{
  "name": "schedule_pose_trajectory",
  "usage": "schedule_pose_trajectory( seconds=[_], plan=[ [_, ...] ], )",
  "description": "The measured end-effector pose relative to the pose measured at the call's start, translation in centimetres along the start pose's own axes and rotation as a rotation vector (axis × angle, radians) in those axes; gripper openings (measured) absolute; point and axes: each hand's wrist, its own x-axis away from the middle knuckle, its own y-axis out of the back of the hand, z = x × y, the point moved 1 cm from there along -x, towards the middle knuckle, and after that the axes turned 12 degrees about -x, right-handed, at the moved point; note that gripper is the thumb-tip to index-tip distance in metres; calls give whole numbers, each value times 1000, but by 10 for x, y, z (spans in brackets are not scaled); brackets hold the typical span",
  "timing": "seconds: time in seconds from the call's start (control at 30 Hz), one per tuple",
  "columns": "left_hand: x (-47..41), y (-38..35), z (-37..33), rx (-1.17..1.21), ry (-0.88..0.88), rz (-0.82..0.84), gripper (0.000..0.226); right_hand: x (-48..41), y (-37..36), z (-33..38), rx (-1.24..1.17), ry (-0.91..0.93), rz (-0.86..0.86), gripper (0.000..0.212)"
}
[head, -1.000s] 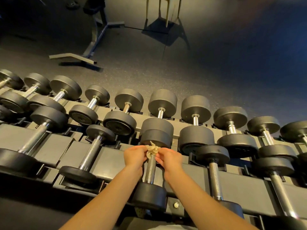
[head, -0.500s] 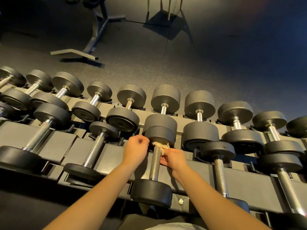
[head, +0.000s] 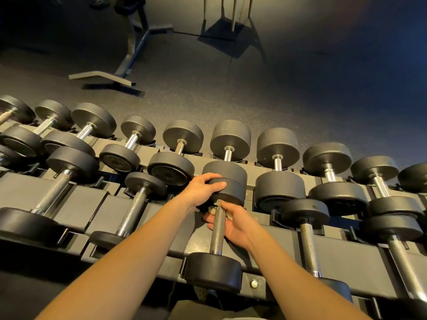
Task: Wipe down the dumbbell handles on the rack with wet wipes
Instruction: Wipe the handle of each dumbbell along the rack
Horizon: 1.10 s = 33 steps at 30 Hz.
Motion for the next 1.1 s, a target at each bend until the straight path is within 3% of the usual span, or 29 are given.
schedule_pose_trajectory(
  seconds=[0.1,0.2,0.27,0.33,0.4,0.53,0.73,0.83,0.93,1.0,1.1],
  plan=[
    [0,0,-1,0,4,4,38,-1,-2,-3,6,-9,24,24],
    [-1,1,-1,29,29,11,36,-3,-9,-7,184,90,-40,23],
    [0,0,-1,63,42,14,36,-7,-13,-14,438,237,-213,26],
    [1,-1,0,92,70,18,36,-8,-16,-18,841,434,-415,37],
    [0,-1,-1,87,76,20,35,1,-17,-19,1197,580,-500,41],
    [-2,1,0,95,78,36,32,24,-21,-26,1761,686,-364,23],
    [-1,-2,3,114,54,18,35,38,-10,-11,2059,691,-241,29],
    [-1,-1,1,128,48,25,32,32,-20,-6,1752,594,-271,32],
    [1,-3,1,132,27,16,30,3,-30,-11,921,354,-400,38],
    [1,-3,2,133,18,12,30,-5,-25,-18,361,208,-336,42],
    [-1,-4,4,136,2,10,32,2,-10,-25,212,182,-257,43]
  ],
)
